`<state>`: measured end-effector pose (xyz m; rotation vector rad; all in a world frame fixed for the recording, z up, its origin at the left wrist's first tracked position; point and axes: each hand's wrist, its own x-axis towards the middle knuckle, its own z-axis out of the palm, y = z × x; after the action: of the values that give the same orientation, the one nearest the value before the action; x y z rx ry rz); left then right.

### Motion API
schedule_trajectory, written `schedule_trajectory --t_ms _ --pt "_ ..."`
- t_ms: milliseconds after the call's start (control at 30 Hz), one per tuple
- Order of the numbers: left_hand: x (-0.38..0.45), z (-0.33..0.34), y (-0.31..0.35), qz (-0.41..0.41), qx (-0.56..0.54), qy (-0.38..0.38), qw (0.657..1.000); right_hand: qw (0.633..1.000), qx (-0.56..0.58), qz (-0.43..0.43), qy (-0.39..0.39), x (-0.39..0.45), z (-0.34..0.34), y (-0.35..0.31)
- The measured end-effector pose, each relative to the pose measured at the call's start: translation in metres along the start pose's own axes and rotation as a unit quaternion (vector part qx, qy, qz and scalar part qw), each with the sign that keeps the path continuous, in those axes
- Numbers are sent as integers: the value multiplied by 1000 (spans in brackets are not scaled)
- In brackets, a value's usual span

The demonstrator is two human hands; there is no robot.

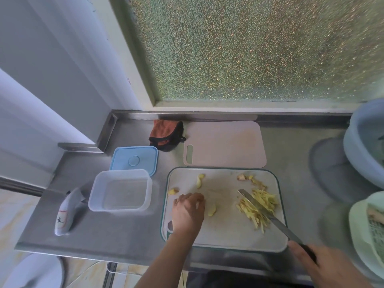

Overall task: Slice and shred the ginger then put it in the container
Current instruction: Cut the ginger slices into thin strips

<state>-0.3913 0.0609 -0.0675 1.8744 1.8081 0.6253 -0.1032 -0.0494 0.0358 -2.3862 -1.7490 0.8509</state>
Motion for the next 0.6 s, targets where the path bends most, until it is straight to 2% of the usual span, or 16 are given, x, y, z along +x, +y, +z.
schedule_trajectory --t_ms 100,200,500,600 --pt "-5 2 12 -78 -108 -40 990 999 44 5 -5 -7 -6 -8" --pt "-10 4 19 -85 -106 -76 988 999 25 16 -16 -9 -11 -13" --pt "-8 4 18 -63 -51 -82 993 1000 -9 23 -18 -8 -9 -13" --pt "-9 2 15 -6 -17 -92 996 999 -3 35 -17 -7 -8 -11"
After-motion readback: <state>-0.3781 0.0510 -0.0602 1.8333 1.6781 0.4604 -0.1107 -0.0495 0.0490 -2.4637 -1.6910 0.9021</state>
